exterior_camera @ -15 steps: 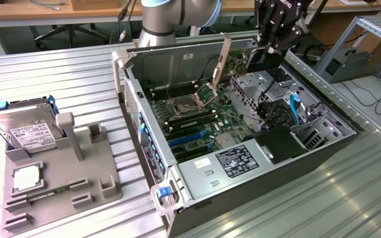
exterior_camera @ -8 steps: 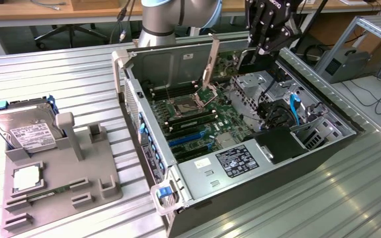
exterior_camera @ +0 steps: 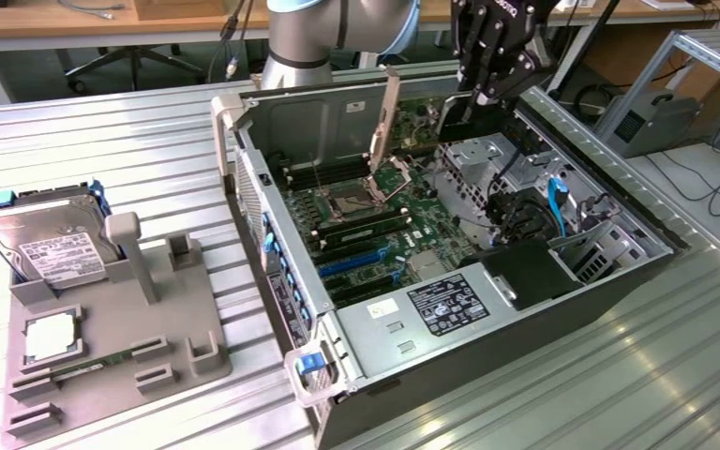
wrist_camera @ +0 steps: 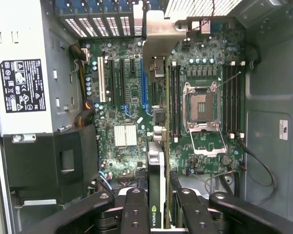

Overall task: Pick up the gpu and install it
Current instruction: 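Insert the gpu into the slot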

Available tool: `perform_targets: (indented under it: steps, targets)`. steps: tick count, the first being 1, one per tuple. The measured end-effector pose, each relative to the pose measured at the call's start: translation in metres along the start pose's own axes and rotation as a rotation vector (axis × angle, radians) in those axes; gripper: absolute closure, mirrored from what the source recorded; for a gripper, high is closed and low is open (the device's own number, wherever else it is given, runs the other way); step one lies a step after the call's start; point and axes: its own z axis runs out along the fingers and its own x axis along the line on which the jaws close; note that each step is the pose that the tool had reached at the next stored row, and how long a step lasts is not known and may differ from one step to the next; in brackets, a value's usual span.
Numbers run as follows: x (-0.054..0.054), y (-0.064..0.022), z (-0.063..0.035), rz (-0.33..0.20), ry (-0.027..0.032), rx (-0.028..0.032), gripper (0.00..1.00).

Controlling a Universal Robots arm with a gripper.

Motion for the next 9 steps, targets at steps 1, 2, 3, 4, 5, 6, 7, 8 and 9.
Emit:
perform_targets:
  steps: [1,2,3,4,5,6,7,8,9]
  targets:
    - [0.0,0.0019,0.0,0.0,-0.0001,0.0001,0.73]
    - [0.0,0.0036,0.0,0.0,-0.0001,0.0,0.73]
    - [0.0,0.0055,-0.0001,0.0,0.0,0.0,0.73]
    - [0.0,0.0082,-0.0001,0.0,0.0,0.0001,0.73]
    - [0.0,0.0116,-0.0002,0.0,0.0,0.0,0.73]
    - [0.001,0.0146,-0.0003,0.001,0.0001,0.0,0.73]
    - [0.001,0.0161,-0.0003,0.001,0.0001,0.0,0.73]
    - [0.001,0.0176,-0.0003,0.001,0.0001,0.0001,0.73]
    - [0.001,0.0189,-0.0003,0.001,0.0,0.0001,0.73]
